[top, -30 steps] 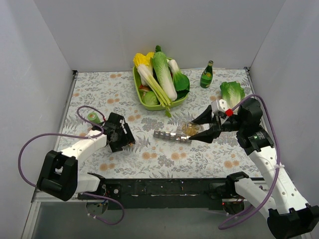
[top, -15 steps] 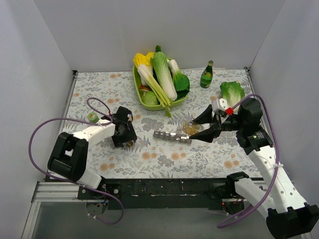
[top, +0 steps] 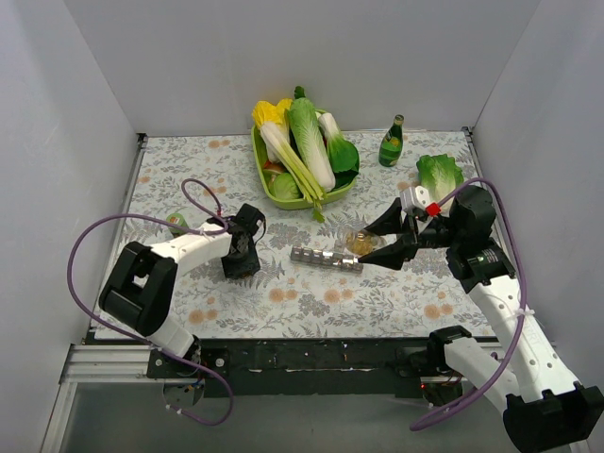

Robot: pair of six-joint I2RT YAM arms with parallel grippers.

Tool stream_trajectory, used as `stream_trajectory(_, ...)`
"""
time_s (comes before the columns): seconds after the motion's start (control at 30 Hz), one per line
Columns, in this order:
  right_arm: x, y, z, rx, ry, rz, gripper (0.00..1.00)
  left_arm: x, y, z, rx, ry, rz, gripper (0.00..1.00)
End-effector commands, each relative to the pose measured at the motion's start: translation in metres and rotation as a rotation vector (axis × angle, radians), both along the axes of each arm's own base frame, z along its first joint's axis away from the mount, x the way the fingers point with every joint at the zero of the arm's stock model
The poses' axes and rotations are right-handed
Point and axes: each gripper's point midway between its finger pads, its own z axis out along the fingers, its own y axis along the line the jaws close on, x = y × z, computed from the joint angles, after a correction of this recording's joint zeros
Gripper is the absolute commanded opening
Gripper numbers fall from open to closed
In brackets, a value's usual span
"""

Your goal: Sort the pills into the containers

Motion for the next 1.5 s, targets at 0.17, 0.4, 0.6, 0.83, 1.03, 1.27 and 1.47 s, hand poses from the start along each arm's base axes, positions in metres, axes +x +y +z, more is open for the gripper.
stream_trajectory(0.17,-0.002,-0.001,0.004,0.013,-0.035,0.015,0.06,0.01,-0.021,0.036,-0.114,-0.082,-0.061,0.25)
stream_trajectory(0.4,0.0,-0.001,-0.003,-0.001,-0.037,0.012,0.06,-0.008,-0.097,0.145,-0.643,-0.236,-0.262,0.21)
stream_trajectory(0.6,0.002,-0.002,-0.013,-0.015,-0.037,0.007,0.06,-0.035,-0.146,0.255,-1.117,-0.316,-0.408,0.21)
stream_trajectory(0.83,0.006,-0.002,-0.02,-0.027,-0.036,-0.017,0.06,-0.049,-0.172,0.31,-1.363,-0.319,-0.481,0.22)
stream_trajectory(1.03,0.011,-0.002,-0.025,-0.038,-0.024,-0.041,0.06,-0.052,-0.188,0.326,-1.413,-0.332,-0.501,0.22)
stream_trajectory(1.27,0.019,-0.003,-0.031,-0.051,-0.011,-0.074,0.06,-0.053,-0.198,0.323,-1.442,-0.302,-0.489,0.22)
stream_trajectory(1.47,0.021,-0.003,-0.033,-0.06,-0.019,-0.086,0.06,-0.052,-0.202,0.32,-1.437,-0.285,-0.488,0.22)
